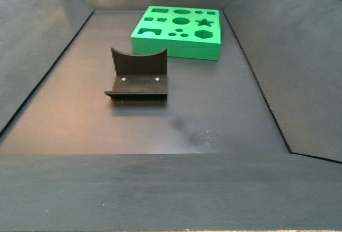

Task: Pick up the double-square object. Move up. Rotate the double-square object. Place the double-square object on the fixture. Regrasp the double-square object. Move to above the board. Insert the double-square object.
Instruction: Move to above the board, then insert the double-square object.

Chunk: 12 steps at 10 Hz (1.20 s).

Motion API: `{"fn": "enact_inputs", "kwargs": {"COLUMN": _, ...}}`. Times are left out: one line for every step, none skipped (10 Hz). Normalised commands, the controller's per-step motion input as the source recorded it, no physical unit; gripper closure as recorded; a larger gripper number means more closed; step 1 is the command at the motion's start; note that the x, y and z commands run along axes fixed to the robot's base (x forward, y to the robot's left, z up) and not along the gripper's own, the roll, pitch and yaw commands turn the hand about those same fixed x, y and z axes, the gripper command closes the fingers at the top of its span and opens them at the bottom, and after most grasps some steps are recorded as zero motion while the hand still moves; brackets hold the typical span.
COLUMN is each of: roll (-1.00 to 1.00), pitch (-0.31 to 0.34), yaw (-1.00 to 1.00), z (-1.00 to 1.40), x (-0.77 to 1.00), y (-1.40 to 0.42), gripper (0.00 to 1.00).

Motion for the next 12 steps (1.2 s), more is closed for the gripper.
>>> {"fn": "enact_inputs", "kwargs": {"roll": -0.33, "pitch": -0.059, "yaw": -0.02, "z": 0.01, "x": -0.08, "y": 0.02, "gripper": 1.00}}
{"fn": "enact_inputs", "kwargs": {"roll": 0.00, "pitch": 0.000, "yaw": 0.00, "z": -0.03, "x": 0.00, "y": 0.00, "gripper": 1.00}}
{"fn": "enact_inputs", "kwargs": {"roll": 0.00, "pitch": 0.000, "yaw": 0.00, "z": 0.00, "x": -0.04, "y": 0.00, "gripper": 1.00}}
{"fn": "enact_inputs", "kwargs": {"roll": 0.00, "pitch": 0.000, "yaw": 0.00, "z": 0.00, "x": 0.00, "y": -0.04, "gripper": 1.00}}
{"fn": "enact_inputs", "kwargs": {"roll": 0.00, "pitch": 0.006, "yaw": 0.00, "z": -0.10, "x": 0.17, "y": -0.23, "gripper": 1.00}}
{"fn": "enact_inputs", "kwargs": {"roll": 0.00, "pitch": 0.023, "yaw": -0.03, "z": -0.19, "x": 0.37, "y": -0.37, "gripper": 1.00}}
{"fn": "enact_inputs", "kwargs": {"roll": 0.00, "pitch": 0.041, "yaw": -0.19, "z": -0.26, "x": 0.61, "y": -0.46, "gripper": 1.00}}
{"fn": "enact_inputs", "kwargs": {"roll": 0.00, "pitch": 0.000, "yaw": -0.33, "z": -0.30, "x": 0.59, "y": -0.47, "gripper": 1.00}}
{"fn": "enact_inputs", "kwargs": {"roll": -0.01, "pitch": 0.000, "yaw": -0.48, "z": -0.29, "x": 0.44, "y": -0.42, "gripper": 1.00}}
{"fn": "enact_inputs", "kwargs": {"roll": -0.02, "pitch": 0.000, "yaw": -0.57, "z": -0.27, "x": 0.37, "y": -0.36, "gripper": 1.00}}
{"fn": "enact_inputs", "kwargs": {"roll": -0.02, "pitch": 0.000, "yaw": -0.68, "z": -0.30, "x": 0.33, "y": -0.25, "gripper": 1.00}}
{"fn": "enact_inputs", "kwargs": {"roll": 0.00, "pitch": 0.000, "yaw": -0.86, "z": -0.36, "x": 0.21, "y": -0.03, "gripper": 1.00}}
